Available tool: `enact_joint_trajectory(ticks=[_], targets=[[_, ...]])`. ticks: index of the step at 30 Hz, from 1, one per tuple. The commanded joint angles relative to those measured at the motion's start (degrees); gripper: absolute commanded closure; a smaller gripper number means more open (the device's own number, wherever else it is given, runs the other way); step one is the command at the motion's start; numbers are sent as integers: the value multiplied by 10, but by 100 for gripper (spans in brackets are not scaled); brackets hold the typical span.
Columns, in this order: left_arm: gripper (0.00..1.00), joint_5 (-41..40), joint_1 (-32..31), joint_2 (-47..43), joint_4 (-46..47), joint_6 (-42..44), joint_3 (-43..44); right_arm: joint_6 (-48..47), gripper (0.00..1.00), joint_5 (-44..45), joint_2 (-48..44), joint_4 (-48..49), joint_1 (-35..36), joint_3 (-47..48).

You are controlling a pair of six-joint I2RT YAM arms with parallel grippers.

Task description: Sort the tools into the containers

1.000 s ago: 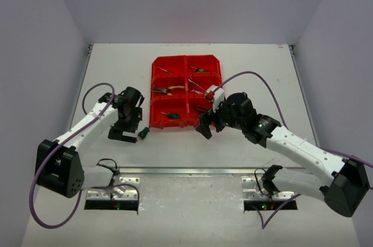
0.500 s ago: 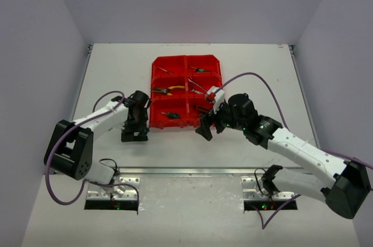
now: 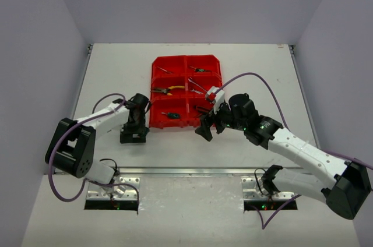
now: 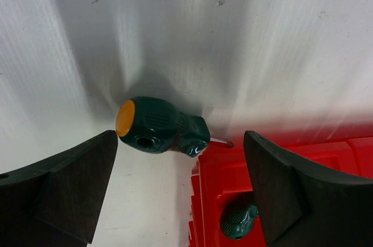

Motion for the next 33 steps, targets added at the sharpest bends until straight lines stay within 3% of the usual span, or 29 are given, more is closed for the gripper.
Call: enact_joint_trajectory(ticks=[1,16,18,21,22,23,30,33], targets=[[13,-33,-4,2,11,-57,1,-3,1,-7,-6,32,0,-3],[21,-43,-4,43,24,-57,6,-7,1,0,1,30,0,-3],[28,-55,-4,52,20,-57,14,-7,1,3,2,30,0,-3],[49,-66,-3,63,16,-57,26,-8,1,5,2,30,-1,-3],[50,-69,-3,66,16,-55,30,-8,1,5,3,30,-1,-3],[60,-74,-3,75,15,-51,38,-9,1,7,4,29,-1,-3],[65,-104,10,105,-27,-64,74,-12,1,17,4,26,0,-3],[84,-138,21,108,-54,-68,95,-12,1,18,4,27,-1,-3]])
